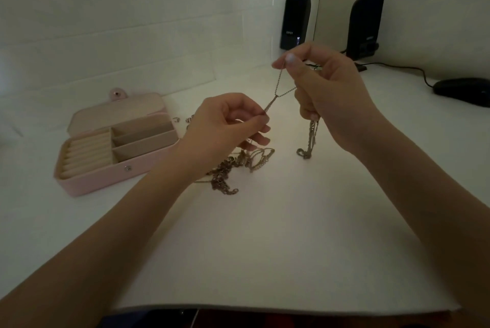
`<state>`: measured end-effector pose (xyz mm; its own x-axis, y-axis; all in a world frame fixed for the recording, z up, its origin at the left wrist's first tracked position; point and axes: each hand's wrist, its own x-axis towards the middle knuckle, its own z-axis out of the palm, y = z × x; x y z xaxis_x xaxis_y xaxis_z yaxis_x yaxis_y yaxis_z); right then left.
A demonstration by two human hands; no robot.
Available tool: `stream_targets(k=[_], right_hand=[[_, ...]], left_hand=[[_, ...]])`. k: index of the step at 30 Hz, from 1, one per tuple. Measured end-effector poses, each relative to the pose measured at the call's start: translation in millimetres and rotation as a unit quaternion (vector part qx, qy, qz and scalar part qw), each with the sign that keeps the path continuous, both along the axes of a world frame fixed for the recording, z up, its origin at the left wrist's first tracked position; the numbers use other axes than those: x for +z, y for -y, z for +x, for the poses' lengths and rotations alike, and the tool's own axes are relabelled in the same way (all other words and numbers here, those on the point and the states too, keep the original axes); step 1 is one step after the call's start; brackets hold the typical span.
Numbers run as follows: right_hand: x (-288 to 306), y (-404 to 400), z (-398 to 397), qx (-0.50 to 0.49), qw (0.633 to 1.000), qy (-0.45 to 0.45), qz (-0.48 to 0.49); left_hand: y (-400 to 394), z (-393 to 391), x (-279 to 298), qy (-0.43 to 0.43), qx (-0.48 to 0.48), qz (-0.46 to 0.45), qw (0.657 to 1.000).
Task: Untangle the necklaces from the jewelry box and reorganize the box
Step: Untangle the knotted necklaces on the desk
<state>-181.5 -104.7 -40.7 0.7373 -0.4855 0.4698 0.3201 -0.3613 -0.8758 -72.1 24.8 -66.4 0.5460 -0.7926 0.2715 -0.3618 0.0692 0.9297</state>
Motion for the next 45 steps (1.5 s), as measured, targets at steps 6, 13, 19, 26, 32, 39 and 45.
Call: stream_targets(k=[6, 13, 19, 26, 32, 39, 45], right_hand=[[2.9, 2.1, -2.7, 0.001, 0.999, 0.025, 0.029], [8.2, 14.3, -6.4, -0.037, 0.987, 0.101, 0.119], [7.1, 18.2, -6.2, -0.075, 0.980, 0.116, 0.139], [7.6, 12.9, -6.6, -0.036, 0.992, 0.071, 0.094], [4.2, 3.1, -3.9, 0.024, 0.998, 0.032, 0.054], [-0.3, -11.5, 0.3, 0.038, 0.999, 0.012, 0.028], [-0.4, -10.6, 0.3, 0.036, 0.999, 0.000, 0.020]], left_hand=[[1.1, 7.8, -10.0, 0.195, 0.059, 0.084, 0.975], [-1.1, 14.6, -10.2, 0.241, 0.023, 0.179, 0.954], [-6.6, 20.3, -3.7, 0.229, -0.009, 0.244, 0.942], [-12.5, 25.2, -0.6, 0.251, -0.013, 0.280, 0.926], [-11.1, 21.2, -1.1, 0.254, -0.006, 0.208, 0.944], [-0.8, -13.9, 3.5, 0.095, -0.020, -0.053, 0.994], [-3.2, -6.2, 2.4, 0.083, 0.013, -0.079, 0.993]])
